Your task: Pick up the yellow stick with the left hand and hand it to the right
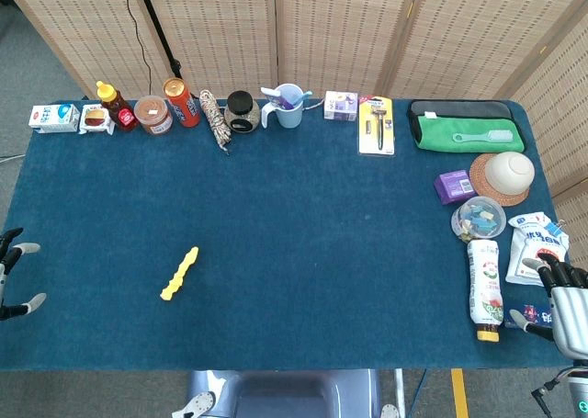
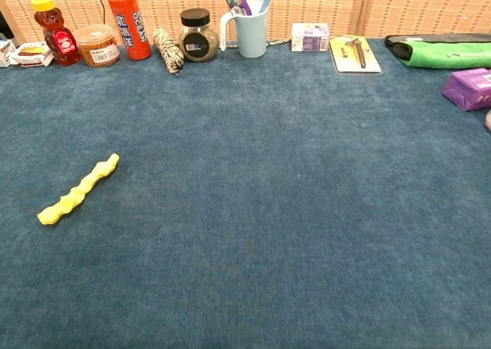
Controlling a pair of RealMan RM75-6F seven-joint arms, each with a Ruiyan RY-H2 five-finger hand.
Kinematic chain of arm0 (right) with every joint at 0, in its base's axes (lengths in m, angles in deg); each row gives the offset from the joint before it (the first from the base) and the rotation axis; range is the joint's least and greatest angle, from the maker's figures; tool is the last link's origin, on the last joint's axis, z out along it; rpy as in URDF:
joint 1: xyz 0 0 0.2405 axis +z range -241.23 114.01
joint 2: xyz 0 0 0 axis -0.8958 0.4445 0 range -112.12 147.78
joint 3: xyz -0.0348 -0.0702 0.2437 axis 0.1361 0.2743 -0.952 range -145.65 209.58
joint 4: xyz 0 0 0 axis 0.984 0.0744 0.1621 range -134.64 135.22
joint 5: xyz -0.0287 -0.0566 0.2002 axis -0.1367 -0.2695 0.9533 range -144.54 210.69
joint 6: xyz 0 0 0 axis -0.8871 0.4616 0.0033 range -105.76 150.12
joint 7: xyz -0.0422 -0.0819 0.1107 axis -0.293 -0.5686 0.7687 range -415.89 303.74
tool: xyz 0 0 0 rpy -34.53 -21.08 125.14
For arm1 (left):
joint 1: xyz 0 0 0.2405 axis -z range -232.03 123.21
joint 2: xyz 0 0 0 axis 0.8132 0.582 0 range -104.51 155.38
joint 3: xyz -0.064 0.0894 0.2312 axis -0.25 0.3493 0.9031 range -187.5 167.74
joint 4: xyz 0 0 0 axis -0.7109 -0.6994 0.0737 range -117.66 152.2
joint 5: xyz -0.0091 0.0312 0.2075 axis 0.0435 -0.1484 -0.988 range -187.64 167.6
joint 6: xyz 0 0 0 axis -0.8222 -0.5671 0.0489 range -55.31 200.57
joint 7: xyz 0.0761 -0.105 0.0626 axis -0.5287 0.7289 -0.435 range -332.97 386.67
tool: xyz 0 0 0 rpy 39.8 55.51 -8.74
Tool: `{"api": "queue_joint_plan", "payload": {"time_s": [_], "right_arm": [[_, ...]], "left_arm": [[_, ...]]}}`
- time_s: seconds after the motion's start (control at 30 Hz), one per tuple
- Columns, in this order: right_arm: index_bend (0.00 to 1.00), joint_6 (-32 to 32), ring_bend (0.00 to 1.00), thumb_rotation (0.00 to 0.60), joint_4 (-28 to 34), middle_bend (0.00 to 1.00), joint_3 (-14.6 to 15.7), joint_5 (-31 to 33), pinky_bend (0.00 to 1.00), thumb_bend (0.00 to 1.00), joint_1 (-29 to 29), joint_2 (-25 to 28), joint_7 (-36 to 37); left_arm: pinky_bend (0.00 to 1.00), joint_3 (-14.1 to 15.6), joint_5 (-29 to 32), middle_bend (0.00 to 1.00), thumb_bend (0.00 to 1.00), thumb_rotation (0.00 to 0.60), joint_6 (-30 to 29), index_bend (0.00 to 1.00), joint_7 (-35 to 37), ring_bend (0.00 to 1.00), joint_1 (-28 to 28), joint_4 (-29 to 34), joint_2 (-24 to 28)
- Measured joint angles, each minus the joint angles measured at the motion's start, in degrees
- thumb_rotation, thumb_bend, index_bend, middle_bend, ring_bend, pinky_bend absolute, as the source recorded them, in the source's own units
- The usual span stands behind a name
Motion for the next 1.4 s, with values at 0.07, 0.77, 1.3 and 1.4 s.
{"api": "queue_joint_plan", "payload": {"time_s": [0.07, 0.77, 1.3, 1.4], "right_arm": [[0.27, -0.02, 0.24, 0.6, 0.02, 0.19, 0.02, 0.08, 0.23, 0.16, -0.03, 0.0, -0.02], [0.27, 1.65, 0.24, 0.6, 0.02, 0.2, 0.54, -0.33, 0.24, 0.16, -1.37, 0.55, 1.31], [0.27, 1.46, 0.24, 0.6, -0.54, 0.2, 0.64, 0.64, 0.24, 0.16, -1.87, 0.63, 1.61], [0.27, 1.56, 0.24, 0.6, -0.66, 0.2, 0.67, 0.8, 0.24, 0.16, -2.08, 0.74, 1.83]], "left_arm": [[0.08, 0.01, 0.03, 0.13, 0.14, 0.595, 0.51, 0.28, -0.23, 0.12, 0.22, -0.08, -0.25], [0.08, -0.95, 0.86, 0.13, 0.17, 0.593, 8.59, 0.36, -2.9, 0.14, 5.52, 1.07, -0.8], [0.08, -3.39, 3.16, 0.14, 0.2, 0.58, 21.43, 0.36, -8.31, 0.12, 17.04, -4.35, -6.18], [0.08, -2.92, 3.47, 0.13, 0.2, 0.58, 23.45, 0.36, -9.37, 0.11, 18.33, -4.72, -7.28]]}}
